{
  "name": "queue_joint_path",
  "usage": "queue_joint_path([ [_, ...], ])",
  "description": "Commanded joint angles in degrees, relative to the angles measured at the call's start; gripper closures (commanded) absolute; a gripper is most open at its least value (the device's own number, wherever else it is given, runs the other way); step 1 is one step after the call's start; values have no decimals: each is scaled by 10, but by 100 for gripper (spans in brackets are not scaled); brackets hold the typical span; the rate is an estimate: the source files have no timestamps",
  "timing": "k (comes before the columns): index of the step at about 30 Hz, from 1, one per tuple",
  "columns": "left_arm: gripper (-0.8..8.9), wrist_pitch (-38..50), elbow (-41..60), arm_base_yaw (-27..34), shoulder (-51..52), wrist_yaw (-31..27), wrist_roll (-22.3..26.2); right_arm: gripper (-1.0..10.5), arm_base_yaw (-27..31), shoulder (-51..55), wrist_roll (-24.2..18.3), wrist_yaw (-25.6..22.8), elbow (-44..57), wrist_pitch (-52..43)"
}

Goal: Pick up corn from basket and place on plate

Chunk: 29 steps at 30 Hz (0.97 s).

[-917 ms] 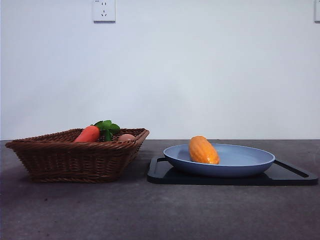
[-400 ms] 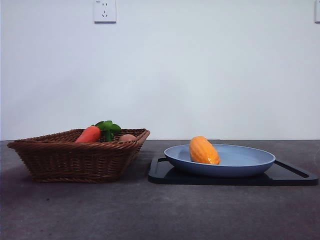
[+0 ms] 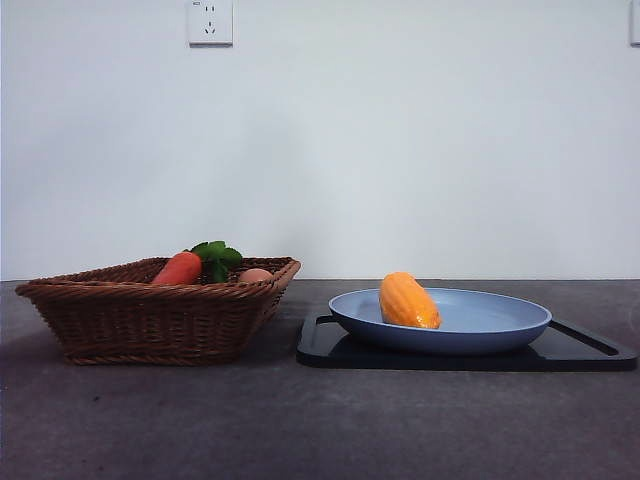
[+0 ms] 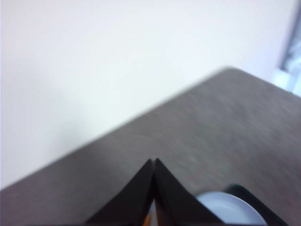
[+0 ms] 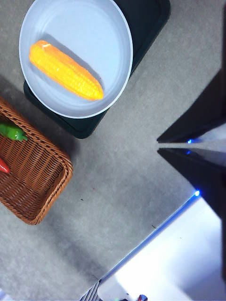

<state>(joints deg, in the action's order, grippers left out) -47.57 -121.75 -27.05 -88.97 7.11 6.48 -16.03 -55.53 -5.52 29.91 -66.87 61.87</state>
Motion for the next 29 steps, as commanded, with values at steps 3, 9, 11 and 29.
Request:
queue_joint_path([
  [3,810,5,11,79,59,38,4,945,-2,-5,5,1,-10,-6],
  [9,810,42,155,187,181,39,5,945,-2,-5,5,1,-10,-6],
  [11,810,73,227,218,229,39,7,945,-2,-5,5,1,-10,-6],
  [29,810,375,834,313,613,30,23,945,-2,-5,5,1,-10,-6],
])
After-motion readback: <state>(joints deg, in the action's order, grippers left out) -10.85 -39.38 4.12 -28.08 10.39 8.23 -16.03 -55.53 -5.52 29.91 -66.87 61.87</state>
